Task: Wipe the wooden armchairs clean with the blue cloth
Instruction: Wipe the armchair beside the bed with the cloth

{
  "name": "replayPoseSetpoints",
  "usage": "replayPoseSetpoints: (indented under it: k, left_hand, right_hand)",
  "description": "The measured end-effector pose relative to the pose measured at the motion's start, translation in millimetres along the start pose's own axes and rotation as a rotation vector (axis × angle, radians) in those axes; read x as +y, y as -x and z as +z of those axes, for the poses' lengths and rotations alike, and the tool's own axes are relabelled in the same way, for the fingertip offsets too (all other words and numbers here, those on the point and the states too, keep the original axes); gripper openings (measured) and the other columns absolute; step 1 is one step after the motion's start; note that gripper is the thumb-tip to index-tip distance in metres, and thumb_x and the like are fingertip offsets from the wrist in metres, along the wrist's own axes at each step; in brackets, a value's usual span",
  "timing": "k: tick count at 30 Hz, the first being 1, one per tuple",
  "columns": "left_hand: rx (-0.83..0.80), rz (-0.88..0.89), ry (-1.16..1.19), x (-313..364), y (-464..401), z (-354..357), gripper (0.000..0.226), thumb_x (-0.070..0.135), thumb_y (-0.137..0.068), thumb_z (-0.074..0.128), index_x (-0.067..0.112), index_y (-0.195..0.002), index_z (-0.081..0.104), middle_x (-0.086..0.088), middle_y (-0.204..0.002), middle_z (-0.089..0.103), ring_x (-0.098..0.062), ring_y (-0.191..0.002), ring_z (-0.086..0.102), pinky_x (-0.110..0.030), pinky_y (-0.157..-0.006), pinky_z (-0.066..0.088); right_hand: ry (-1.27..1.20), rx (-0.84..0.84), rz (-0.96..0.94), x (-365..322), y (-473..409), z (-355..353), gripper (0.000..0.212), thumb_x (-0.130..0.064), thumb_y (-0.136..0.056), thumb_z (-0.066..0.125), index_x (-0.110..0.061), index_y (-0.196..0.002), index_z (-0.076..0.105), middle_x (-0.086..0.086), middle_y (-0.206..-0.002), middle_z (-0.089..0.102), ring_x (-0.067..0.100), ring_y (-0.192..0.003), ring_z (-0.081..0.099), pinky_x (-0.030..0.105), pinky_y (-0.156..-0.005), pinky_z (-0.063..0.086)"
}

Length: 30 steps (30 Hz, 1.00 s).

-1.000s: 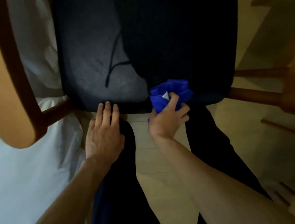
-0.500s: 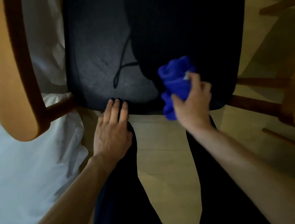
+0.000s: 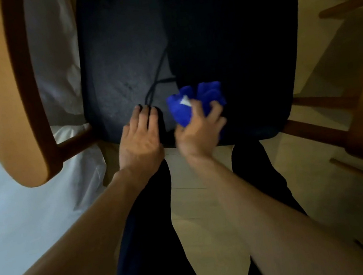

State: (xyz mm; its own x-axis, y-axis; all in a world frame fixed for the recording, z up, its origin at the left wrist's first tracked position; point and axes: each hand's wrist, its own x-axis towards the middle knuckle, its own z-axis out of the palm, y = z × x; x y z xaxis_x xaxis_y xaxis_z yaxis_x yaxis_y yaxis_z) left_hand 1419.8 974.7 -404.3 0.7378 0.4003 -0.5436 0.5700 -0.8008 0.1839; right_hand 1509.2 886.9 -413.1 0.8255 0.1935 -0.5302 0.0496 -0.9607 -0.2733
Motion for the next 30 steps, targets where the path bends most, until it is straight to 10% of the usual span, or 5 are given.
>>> replayPoseSetpoints:
  k: [11,17,23,30]
  left_hand:
    - [-0.104,-0.126,-0.032,-12,44,5,0.084,0.021,-0.075,0.065,0.003,-0.148,0.028,-0.019,-0.153,0.030,-0.033,-0.144,0.023,-0.047,-0.112,0.028]
    - [-0.048,0.002,0.029,39,18,4,0.082,0.023,-0.077,0.060,0.006,-0.150,0.025,-0.015,-0.155,0.028,-0.028,-0.146,0.019,-0.041,-0.113,0.028]
    - [0.101,-0.093,0.220,57,-16,-10,0.072,0.025,-0.083,0.055,0.004,-0.147,0.028,-0.014,-0.152,0.033,-0.029,-0.144,0.023,-0.045,-0.110,0.033]
    - [0.145,-0.329,0.301,-12,-3,-8,0.077,0.022,-0.080,0.061,0.004,-0.147,0.028,-0.015,-0.152,0.031,-0.029,-0.142,0.023,-0.037,-0.116,0.020]
  right_hand:
    - [-0.059,-0.386,-0.587,11,3,-14,0.052,-0.024,-0.082,0.064,-0.032,-0.132,0.056,-0.003,-0.142,0.042,0.028,-0.111,0.041,0.040,-0.097,0.041]
    - [-0.145,0.007,-0.264,60,-85,-116,0.079,-0.018,-0.082,0.072,-0.025,-0.151,0.032,0.003,-0.148,0.041,0.023,-0.132,0.041,0.033,-0.110,0.028]
    - [-0.168,0.033,0.208,92,-131,-145,0.073,-0.016,-0.086,0.071,-0.024,-0.148,0.034,0.006,-0.147,0.036,0.029,-0.137,0.035,0.045,-0.115,0.033]
    - [0.018,0.047,-0.183,-29,-67,-27,0.077,-0.034,-0.077,0.074,-0.023,-0.146,0.039,0.006,-0.144,0.035,0.030,-0.126,0.037,0.044,-0.085,0.047]
